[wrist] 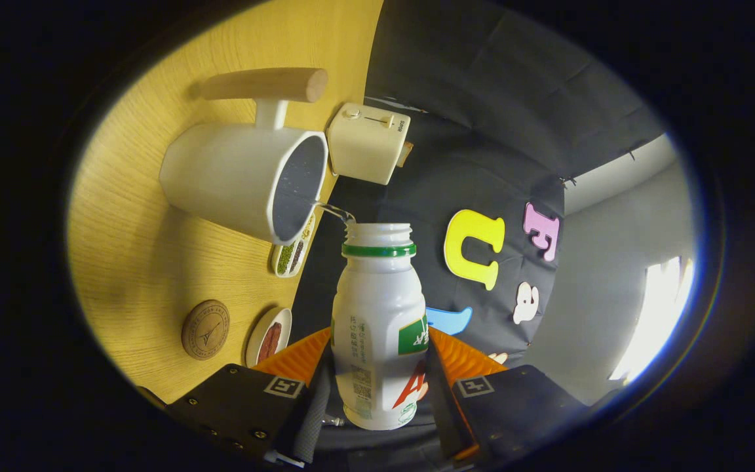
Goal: Take the bottle from table, then pour the juice into the cup, finally place the bottle on the coaster
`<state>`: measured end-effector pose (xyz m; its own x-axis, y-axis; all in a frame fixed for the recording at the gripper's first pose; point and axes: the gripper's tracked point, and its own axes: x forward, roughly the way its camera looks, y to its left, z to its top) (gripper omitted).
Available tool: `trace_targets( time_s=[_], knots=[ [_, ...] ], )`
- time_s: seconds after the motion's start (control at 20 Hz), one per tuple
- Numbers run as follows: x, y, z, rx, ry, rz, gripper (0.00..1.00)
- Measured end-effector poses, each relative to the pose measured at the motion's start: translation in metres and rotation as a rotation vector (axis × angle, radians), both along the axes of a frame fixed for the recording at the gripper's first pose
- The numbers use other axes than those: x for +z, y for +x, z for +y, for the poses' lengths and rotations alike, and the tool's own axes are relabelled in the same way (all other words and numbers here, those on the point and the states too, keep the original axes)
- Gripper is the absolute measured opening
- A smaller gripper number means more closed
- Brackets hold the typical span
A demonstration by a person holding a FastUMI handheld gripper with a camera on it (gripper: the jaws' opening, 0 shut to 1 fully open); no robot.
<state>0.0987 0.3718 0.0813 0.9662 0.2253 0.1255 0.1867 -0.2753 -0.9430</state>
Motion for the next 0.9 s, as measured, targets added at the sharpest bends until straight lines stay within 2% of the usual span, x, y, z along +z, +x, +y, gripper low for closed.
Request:
trace_targets(
  time_s=[0.35,0.9],
  knots=[
    [-0.0031,-0.0031,0.0039,0.009,-0.062,-0.014,0.7],
    [-0.0025,-0.0006,0.0035,0.011,-0.083,-0.018,0.7]
  ],
)
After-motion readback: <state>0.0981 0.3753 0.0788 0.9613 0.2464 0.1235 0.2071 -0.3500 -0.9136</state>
